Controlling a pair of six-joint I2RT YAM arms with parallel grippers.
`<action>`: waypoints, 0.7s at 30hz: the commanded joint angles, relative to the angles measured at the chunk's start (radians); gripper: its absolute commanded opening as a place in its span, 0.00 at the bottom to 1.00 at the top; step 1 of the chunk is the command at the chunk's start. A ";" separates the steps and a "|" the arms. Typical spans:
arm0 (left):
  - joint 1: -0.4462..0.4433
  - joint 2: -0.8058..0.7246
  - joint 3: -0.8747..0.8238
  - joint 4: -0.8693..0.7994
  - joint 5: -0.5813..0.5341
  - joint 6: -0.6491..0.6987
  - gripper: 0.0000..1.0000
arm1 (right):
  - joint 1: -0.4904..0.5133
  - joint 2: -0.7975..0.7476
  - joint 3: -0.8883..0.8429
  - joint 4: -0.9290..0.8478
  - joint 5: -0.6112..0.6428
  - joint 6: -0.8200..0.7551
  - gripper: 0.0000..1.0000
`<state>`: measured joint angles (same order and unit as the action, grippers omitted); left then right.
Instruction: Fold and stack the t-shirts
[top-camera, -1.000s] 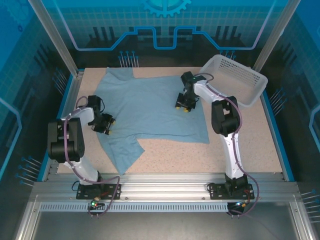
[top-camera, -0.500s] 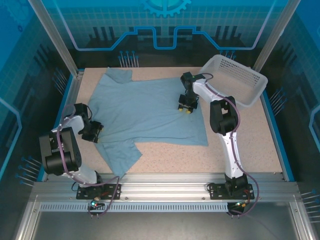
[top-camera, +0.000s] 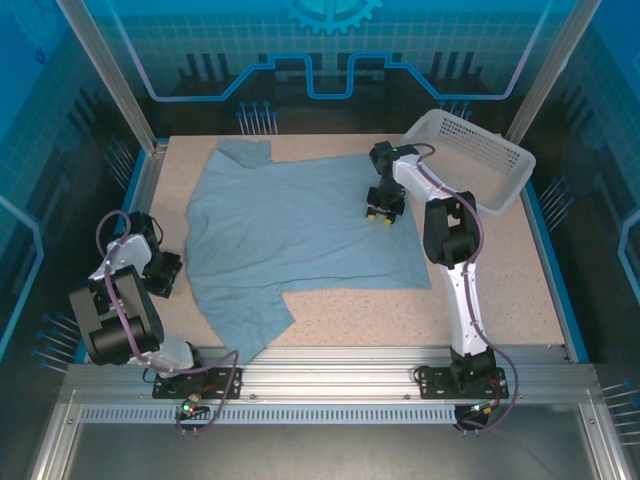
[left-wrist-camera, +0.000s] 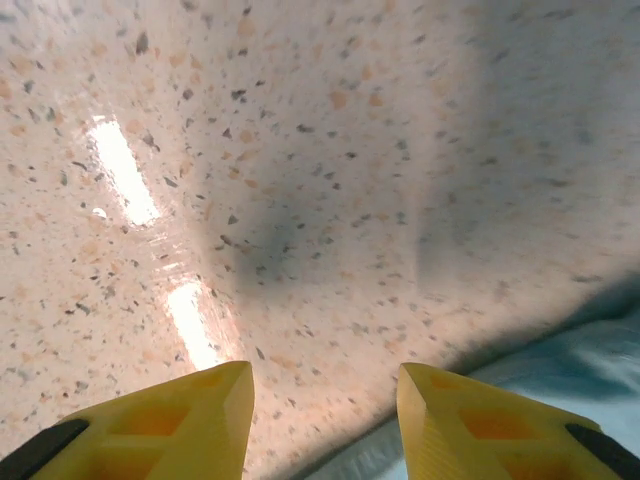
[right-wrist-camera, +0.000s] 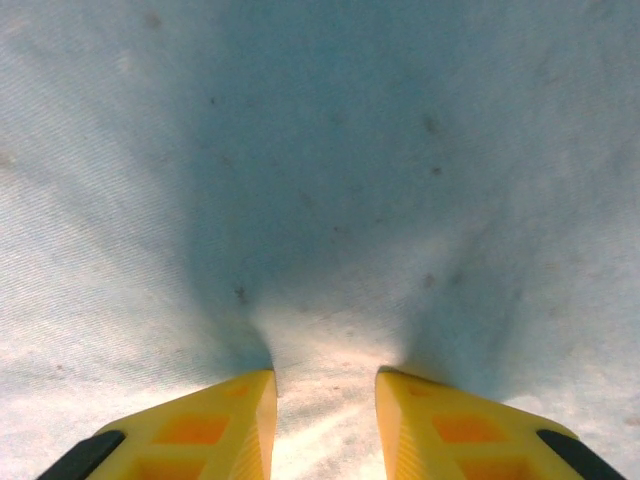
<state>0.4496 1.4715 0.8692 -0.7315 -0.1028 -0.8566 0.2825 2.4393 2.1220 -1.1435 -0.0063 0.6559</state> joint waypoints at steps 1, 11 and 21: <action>-0.090 -0.067 0.099 -0.057 -0.008 0.003 0.43 | 0.015 -0.014 0.023 -0.004 0.027 -0.040 0.34; -0.371 0.156 0.179 0.135 0.214 -0.196 0.41 | 0.072 -0.220 -0.170 0.100 -0.019 0.003 0.36; -0.364 0.470 0.368 0.127 0.225 -0.122 0.39 | 0.064 -0.005 -0.067 0.069 -0.062 0.025 0.35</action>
<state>0.0784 1.8725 1.1877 -0.5983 0.1104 -1.0126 0.3607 2.3447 1.9995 -1.0340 -0.0536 0.6655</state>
